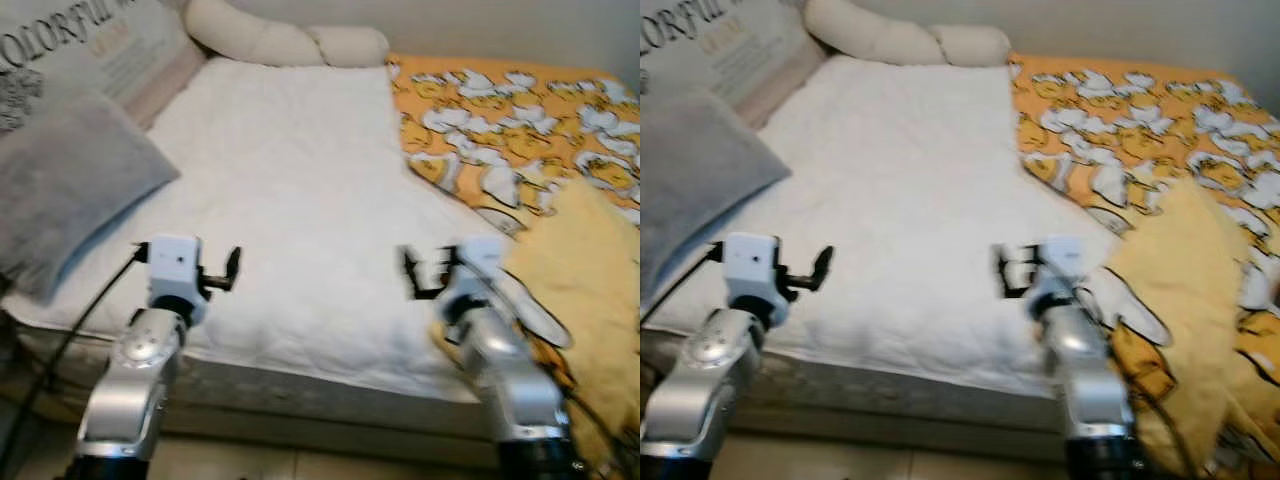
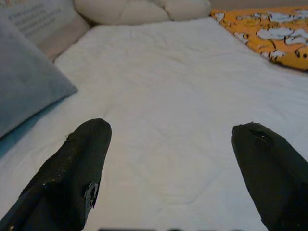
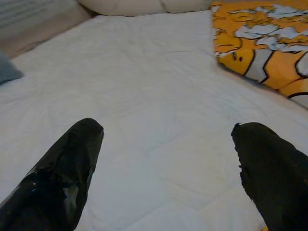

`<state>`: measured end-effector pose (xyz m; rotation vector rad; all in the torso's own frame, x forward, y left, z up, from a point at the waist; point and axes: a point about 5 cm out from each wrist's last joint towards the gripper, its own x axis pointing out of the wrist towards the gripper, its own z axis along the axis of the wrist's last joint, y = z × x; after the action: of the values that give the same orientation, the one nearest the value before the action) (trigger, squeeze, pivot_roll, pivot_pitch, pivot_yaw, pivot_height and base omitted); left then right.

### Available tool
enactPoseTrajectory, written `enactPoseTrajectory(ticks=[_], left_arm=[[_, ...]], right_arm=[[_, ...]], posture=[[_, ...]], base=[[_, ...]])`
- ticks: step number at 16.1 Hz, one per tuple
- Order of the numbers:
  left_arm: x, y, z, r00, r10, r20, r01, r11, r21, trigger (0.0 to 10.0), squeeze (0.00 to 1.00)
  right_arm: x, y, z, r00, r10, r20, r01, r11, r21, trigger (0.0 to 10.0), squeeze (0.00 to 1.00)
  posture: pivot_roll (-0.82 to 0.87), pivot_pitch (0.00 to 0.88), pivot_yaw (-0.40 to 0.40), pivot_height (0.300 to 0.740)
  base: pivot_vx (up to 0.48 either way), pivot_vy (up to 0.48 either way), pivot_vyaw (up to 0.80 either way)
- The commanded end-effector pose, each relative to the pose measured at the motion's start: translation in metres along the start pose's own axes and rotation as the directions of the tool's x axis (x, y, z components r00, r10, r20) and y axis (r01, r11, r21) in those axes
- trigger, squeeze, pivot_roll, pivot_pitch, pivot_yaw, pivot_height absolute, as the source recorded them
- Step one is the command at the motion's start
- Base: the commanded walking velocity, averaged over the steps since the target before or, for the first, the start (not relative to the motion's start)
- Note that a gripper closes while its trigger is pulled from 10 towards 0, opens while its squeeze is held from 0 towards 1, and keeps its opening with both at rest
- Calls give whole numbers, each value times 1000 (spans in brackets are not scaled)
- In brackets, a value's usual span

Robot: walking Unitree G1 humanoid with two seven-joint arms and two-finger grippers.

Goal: Clean up the room

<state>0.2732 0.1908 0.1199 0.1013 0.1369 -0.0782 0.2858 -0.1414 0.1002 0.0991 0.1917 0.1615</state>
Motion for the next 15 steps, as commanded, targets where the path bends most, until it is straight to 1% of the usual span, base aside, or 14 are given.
enactPoseTrajectory(ticks=[1, 4, 6, 9, 12, 13, 15], left_arm=[[2, -5, 2, 1000, -21, -1, 21, 1000, -2, 10000, 1000], [3, -8, 3, 999, -47, 3, 47, 999, 16, 10000, 1000], [3, -7, 4, 999, -46, 4, 46, 999, 13, 10000, 1000], [4, -8, 3, 999, -52, 3, 52, 999, 15, 10000, 1000], [3, -9, 2, 999, -53, -1, 53, 998, 19, 10000, 1000], [3, -9, 2, 999, -50, -1, 50, 999, 18, 10000, 1000], [3, -8, 2, 999, -45, -1, 45, 999, 16, 10000, 1000]], right_arm=[[-1, -9, 1, 1000, -20, -11, 20, 1000, -17, 10000, 0], [0, -4, 3, 1000, 15, -9, -15, 1000, -22, 10000, 0], [1, -2, 3, 999, 37, -12, -38, 998, -50, 10000, 0], [1, -2, 2, 999, 46, -23, -48, 997, -68, 10000, 0], [0, -3, 1, 999, 41, -30, -43, 996, -73, 10000, 0], [0, -3, 1, 999, 41, -31, -43, 996, -73, 10000, 0], [1, -4, 1, 999, 36, -30, -38, 997, -72, 10000, 0]], posture=[[-80, 0, 11, 740], [-80, 0, 8, 740], [-86, 0, 12, 740], [-88, 0, 11, 740], [-89, 0, 10, 740], [-89, 0, 10, 740], [-87, 0, 11, 740]], base=[[0, -352, 0], [0, -354, 0], [0, -354, 0], [0, -354, 0], [0, -354, 333], [0, -356, -569], [0, -354, 597]])
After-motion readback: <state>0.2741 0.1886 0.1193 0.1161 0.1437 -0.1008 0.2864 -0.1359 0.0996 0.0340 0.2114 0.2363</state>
